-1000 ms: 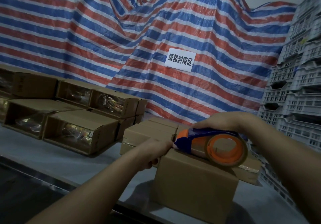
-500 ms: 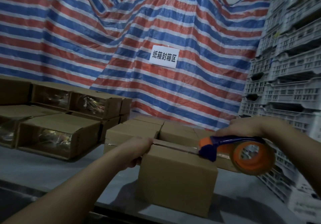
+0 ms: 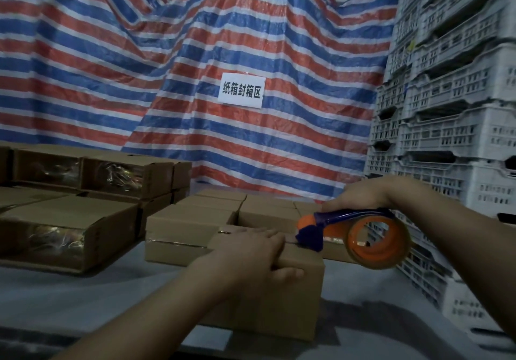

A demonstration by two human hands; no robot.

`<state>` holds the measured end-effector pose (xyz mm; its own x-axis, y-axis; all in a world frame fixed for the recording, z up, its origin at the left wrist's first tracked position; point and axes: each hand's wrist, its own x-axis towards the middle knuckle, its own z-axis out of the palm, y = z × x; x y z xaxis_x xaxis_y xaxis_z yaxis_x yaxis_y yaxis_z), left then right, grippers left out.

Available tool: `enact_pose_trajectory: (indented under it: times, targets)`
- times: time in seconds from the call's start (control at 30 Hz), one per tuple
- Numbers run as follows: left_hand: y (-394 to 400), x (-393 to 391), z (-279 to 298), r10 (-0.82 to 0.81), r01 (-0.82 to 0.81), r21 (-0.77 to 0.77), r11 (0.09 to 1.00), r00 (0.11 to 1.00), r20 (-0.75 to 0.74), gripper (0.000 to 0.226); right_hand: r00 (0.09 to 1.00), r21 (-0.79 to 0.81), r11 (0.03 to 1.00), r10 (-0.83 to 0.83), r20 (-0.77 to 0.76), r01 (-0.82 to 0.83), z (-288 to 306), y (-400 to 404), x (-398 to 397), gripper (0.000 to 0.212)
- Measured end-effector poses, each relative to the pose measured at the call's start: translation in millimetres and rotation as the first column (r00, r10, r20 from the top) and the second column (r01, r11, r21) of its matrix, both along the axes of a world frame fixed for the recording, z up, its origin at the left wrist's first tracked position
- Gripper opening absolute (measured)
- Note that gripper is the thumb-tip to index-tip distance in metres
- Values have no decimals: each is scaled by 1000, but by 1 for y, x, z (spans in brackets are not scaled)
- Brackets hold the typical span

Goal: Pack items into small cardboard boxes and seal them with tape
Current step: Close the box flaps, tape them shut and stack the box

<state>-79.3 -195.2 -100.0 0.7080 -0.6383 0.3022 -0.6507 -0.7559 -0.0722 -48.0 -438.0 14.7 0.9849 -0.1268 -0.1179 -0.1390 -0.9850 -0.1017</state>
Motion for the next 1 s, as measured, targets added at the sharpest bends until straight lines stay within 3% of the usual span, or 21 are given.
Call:
enact_pose_trajectory:
  times: [0.27, 0.43, 0.5, 0.73, 0.87, 1.0]
  targets:
    - [3, 10, -10, -30, 32, -93, 995, 999, 23, 69, 999, 328, 944, 50, -16, -42, -12, -56, -35, 49]
    - [-9, 4, 2, -47, 43, -58, 997, 996, -77, 71, 994, 226, 968, 100, 42, -107, -46, -58, -33, 52]
    - [-22, -1, 6, -21, 21, 53, 998, 1000, -5, 73, 990, 218, 966, 124, 71, -136, -55, -55, -31, 50]
    - [-30, 0, -1, -125, 125, 22, 992, 992, -7, 71, 974, 289, 930, 215, 78, -228, -58, -59, -36, 46]
    - [-32, 6, -4, -117, 117, 15, 993, 993, -6, 71, 975, 488, 845, 179, 131, -221, -62, -85, -49, 46]
    - [-31, 7, -8, -119, 119, -1, 993, 993, 18, 71, 983, 267, 947, 160, 87, -177, -60, -66, -58, 37]
